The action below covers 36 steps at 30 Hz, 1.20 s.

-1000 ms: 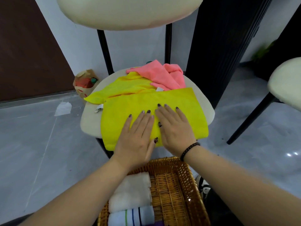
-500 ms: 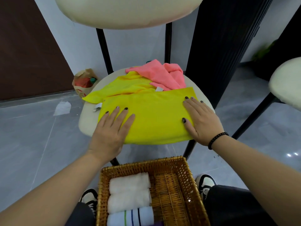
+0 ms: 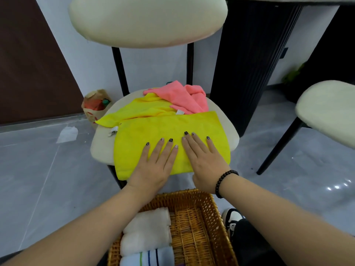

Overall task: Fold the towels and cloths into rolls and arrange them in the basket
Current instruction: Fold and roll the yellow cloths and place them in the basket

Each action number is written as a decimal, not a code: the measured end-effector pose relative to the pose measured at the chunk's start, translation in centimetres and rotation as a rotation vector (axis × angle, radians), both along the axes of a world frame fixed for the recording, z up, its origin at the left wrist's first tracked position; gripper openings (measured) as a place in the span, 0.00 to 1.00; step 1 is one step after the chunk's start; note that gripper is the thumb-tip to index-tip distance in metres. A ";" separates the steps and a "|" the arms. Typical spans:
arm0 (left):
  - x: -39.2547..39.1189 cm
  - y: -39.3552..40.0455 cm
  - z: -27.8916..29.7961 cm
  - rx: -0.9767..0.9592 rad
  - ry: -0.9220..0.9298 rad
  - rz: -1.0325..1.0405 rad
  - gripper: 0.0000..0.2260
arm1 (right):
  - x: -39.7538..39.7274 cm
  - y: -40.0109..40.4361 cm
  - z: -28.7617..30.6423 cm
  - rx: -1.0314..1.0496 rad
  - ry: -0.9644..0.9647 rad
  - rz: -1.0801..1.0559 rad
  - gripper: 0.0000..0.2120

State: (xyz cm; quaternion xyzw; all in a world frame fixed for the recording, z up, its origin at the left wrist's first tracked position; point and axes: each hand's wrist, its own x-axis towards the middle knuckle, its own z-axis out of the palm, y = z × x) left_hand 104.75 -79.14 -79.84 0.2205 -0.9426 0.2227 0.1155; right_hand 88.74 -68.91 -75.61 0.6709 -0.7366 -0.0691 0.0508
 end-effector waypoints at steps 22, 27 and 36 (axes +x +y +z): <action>0.4 2.8 4.1 0.260 -0.119 0.128 0.43 | 3.1 0.4 2.3 0.124 0.169 0.000 0.31; 0.7 2.9 5.6 0.304 -0.316 0.173 0.39 | 3.8 0.2 1.9 0.135 0.171 0.008 0.28; 2.8 2.5 6.4 0.400 -0.334 0.120 0.38 | 1.6 1.5 3.1 0.223 0.189 0.035 0.29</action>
